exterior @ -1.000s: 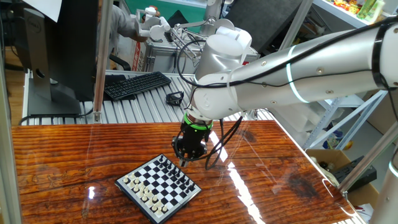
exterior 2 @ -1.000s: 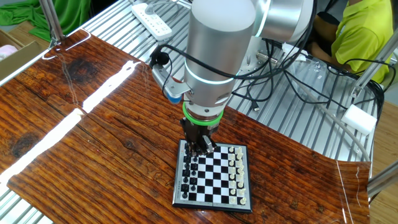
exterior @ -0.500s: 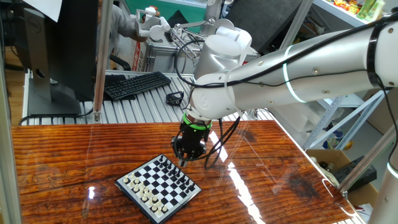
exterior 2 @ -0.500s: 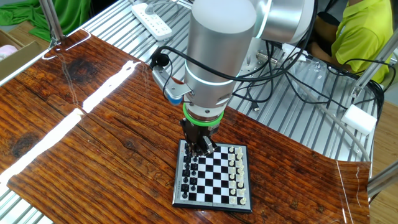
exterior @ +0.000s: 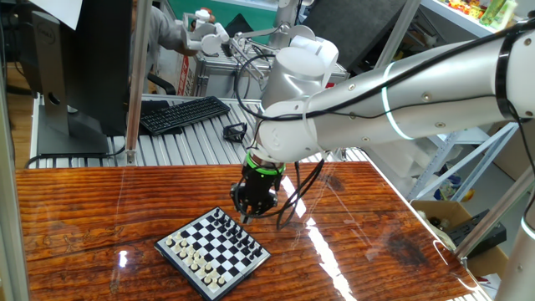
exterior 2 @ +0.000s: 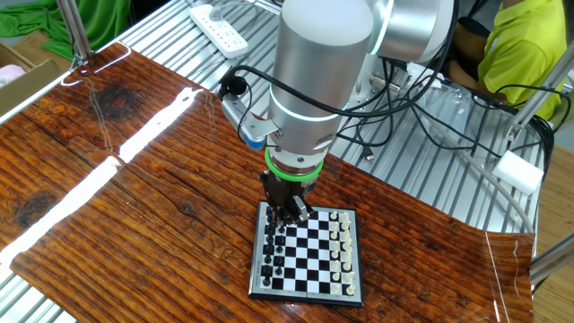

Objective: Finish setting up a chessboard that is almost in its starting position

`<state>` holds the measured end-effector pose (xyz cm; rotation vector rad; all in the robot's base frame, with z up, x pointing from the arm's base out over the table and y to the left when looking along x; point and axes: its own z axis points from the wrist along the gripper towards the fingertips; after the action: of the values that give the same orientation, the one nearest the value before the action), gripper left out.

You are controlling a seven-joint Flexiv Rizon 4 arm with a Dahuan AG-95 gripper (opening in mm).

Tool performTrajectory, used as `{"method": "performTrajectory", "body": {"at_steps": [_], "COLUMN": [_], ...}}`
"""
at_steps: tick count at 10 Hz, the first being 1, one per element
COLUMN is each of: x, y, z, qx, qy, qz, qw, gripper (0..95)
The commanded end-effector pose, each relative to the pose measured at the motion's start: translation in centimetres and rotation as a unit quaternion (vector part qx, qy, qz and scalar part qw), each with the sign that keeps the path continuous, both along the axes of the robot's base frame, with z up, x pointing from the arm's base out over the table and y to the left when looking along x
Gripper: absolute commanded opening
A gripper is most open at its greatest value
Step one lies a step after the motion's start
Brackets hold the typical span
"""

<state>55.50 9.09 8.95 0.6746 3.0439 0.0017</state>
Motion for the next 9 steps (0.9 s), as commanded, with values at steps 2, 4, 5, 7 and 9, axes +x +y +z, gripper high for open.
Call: {"method": "performTrajectory", "body": {"at_steps": [2, 4, 5, 7, 9], "x": [0.03, 0.03, 0.03, 0.03, 0.03], "y": [0.05, 0.05, 0.05, 0.05, 0.05], "z": [0.04, 0.04, 0.04, 0.04, 0.04], "qx": [0.004, 0.006, 0.003, 0.004, 0.009], "qy": [-0.001, -0.007, -0.009, -0.016, -0.022], "qz": [0.010, 0.018, 0.027, 0.048, 0.064], "qw": [0.9999, 0.9998, 0.9996, 0.9987, 0.9977], "gripper": [0.0, 0.0, 0.0, 0.0, 0.0]}}
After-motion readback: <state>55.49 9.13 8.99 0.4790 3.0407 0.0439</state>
